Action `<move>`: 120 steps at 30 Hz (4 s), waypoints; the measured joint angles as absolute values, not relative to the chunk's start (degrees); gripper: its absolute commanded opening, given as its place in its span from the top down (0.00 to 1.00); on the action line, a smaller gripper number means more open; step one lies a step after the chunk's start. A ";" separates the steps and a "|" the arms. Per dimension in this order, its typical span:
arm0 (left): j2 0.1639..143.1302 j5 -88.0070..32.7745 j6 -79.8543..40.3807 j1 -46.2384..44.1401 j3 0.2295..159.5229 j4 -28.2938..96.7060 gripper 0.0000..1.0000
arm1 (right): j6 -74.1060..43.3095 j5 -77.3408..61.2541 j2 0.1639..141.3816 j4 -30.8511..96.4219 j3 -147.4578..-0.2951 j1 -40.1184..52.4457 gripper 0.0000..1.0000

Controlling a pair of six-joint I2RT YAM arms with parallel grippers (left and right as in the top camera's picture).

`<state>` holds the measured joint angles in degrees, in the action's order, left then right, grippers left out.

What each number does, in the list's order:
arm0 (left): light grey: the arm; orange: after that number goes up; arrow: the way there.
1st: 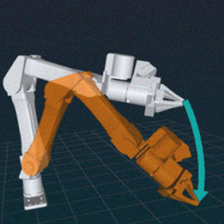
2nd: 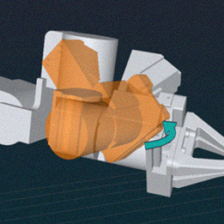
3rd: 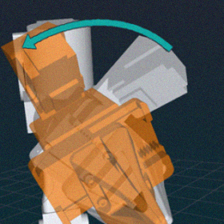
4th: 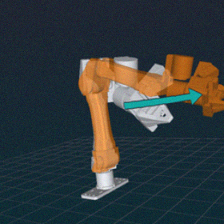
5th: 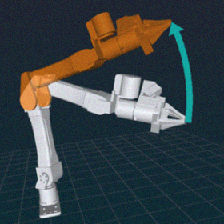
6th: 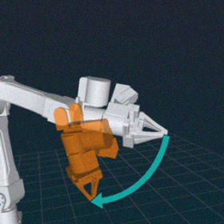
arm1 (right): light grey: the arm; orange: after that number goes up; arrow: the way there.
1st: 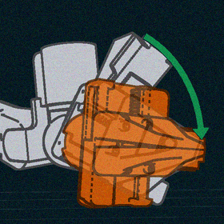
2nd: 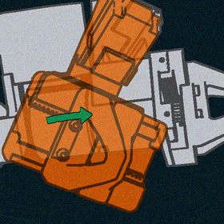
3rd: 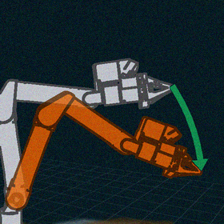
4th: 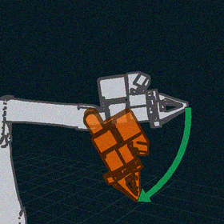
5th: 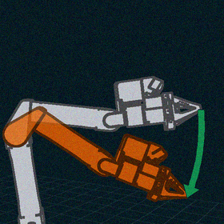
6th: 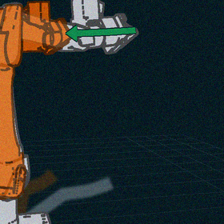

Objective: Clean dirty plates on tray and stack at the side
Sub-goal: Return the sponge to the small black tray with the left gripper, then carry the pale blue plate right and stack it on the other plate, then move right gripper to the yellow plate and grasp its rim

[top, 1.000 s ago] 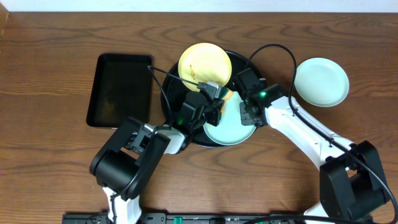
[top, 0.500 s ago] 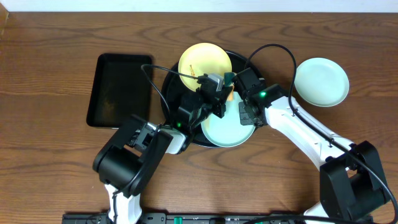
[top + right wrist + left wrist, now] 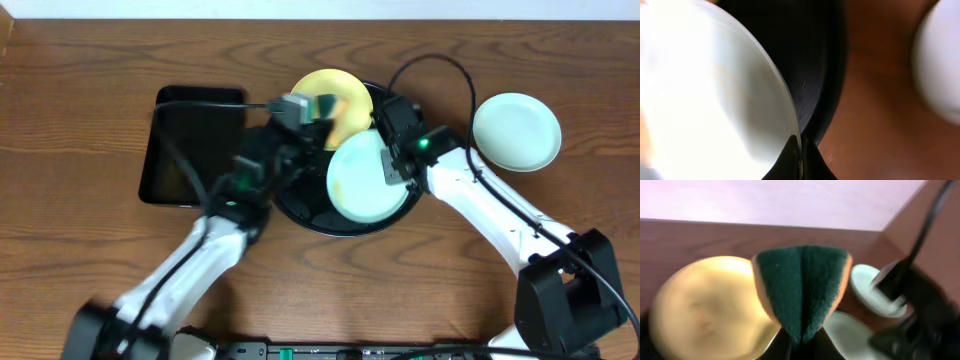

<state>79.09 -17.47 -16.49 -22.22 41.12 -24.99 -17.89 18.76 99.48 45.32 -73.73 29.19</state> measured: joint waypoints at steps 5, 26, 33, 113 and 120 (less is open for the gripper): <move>70.22 -17.39 -16.49 -13.87 41.08 -11.35 0.92 | -12.84 23.16 99.48 45.10 -79.96 29.34 0.99; 66.74 -17.23 -16.49 0.54 41.01 9.69 0.92 | -2.55 71.05 99.44 39.57 -83.02 53.15 0.99; 66.74 -17.23 -16.49 0.54 41.01 9.91 0.92 | -3.27 76.84 99.44 39.59 -83.05 57.98 0.99; 68.25 -17.26 -16.47 0.54 41.01 10.46 0.91 | 6.55 -19.35 120.05 24.93 -90.17 12.82 0.47; 68.25 -17.23 -16.47 0.54 41.01 10.48 0.91 | 3.29 -11.66 126.37 16.56 -90.17 18.63 0.50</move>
<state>68.25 -17.23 -16.47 0.54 41.01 10.48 3.29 -11.66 126.37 16.56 -90.17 18.63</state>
